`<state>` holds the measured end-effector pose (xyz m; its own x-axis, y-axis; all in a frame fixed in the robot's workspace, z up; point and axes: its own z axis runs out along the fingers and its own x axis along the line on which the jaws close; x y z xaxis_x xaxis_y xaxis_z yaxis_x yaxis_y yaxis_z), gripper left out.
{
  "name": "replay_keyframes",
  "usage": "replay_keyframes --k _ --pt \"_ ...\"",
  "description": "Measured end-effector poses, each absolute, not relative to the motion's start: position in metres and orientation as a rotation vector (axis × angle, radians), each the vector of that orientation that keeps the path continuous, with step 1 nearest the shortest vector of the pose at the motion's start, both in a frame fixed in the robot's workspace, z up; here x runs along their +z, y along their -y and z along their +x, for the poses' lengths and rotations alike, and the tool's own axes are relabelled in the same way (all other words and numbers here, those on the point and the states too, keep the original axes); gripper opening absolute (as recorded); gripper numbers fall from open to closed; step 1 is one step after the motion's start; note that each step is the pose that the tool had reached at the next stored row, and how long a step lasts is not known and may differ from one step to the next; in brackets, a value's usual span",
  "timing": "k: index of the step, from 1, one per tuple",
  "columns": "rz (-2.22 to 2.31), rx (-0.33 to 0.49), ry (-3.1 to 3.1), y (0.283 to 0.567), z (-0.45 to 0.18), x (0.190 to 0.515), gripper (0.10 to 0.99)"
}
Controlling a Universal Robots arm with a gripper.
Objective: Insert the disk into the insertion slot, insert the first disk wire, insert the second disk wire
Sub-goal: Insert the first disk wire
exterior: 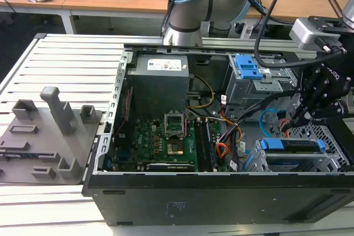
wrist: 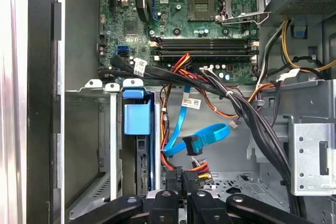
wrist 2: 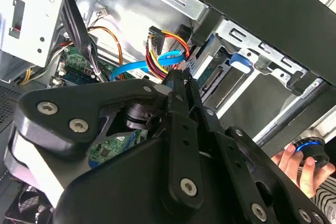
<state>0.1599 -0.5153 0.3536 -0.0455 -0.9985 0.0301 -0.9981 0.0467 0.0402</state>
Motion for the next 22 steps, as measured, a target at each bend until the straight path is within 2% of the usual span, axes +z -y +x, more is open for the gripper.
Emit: replay_keyframes --k 15,22 --pt "2.135 -0.013 2.236 0.522 0.16 0.347 0.165" --pt "2.135 -0.013 2.236 0.537 0.165 0.347 0.165"
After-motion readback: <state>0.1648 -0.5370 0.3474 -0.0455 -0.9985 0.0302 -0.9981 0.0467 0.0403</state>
